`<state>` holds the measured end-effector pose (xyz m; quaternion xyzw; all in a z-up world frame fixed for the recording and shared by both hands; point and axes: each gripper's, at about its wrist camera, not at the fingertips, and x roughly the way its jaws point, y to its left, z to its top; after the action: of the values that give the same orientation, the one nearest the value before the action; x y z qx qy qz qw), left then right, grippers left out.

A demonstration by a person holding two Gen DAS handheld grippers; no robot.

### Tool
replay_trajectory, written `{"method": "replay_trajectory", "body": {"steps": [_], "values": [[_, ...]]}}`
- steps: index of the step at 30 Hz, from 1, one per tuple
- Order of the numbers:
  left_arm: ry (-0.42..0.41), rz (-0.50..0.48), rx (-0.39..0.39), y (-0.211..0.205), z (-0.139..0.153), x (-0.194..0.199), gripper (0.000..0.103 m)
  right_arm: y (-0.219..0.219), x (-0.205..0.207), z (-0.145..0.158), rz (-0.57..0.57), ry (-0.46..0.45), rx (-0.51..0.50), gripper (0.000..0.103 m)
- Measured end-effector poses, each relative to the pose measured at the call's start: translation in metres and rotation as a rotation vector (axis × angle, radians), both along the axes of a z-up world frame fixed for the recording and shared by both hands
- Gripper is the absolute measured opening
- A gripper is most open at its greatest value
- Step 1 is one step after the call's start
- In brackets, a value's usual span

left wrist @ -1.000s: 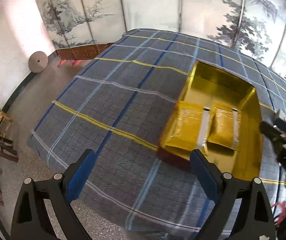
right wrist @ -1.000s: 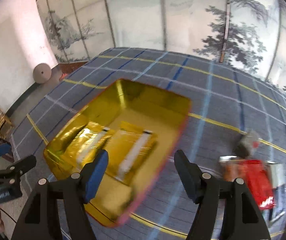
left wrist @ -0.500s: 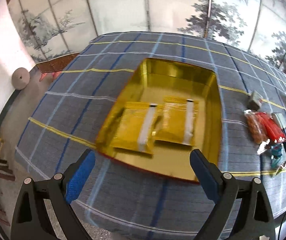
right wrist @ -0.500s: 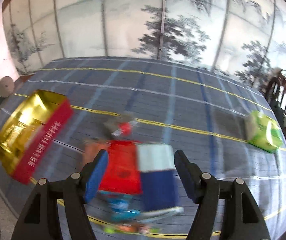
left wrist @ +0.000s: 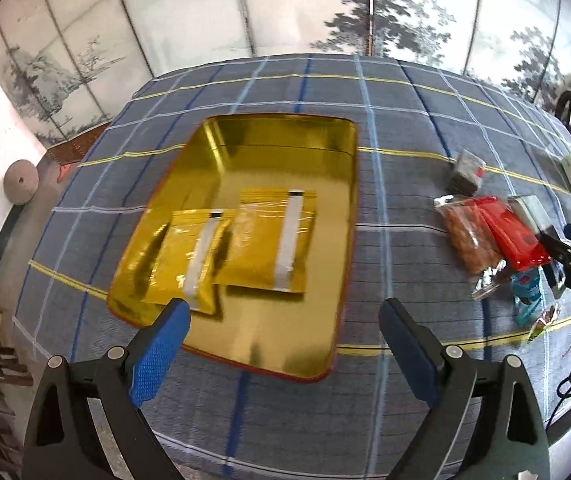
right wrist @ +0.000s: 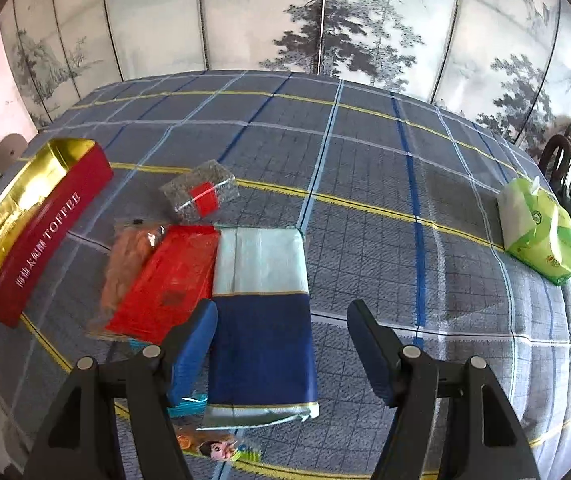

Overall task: Organize snacks
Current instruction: 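Move the right gripper to the blue-and-white box and grasp it, then hold the blue-and-white box in the right gripper while the left gripper grasps the orange peanut bag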

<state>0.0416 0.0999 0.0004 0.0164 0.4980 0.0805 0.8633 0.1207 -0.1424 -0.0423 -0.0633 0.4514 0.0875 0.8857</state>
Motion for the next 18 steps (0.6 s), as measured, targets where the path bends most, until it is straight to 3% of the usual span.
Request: {"method": "replay_trajectory", "body": {"steps": [5, 9, 18], "values": [[0.007, -0.047, 0.008, -0.024, -0.003, 0.008, 0.094, -0.002, 0.003, -0.007, 0.007, 0.014, 0.043, 0.066], [0.012, -0.074, 0.002, -0.04, -0.006, 0.015, 0.094, 0.001, 0.007, -0.012, 0.015, 0.027, 0.061, 0.052], [0.033, -0.105, -0.025, -0.065, -0.015, 0.029, 0.094, -0.006, 0.003, -0.01, 0.015, -0.005, 0.07, 0.05]]}}
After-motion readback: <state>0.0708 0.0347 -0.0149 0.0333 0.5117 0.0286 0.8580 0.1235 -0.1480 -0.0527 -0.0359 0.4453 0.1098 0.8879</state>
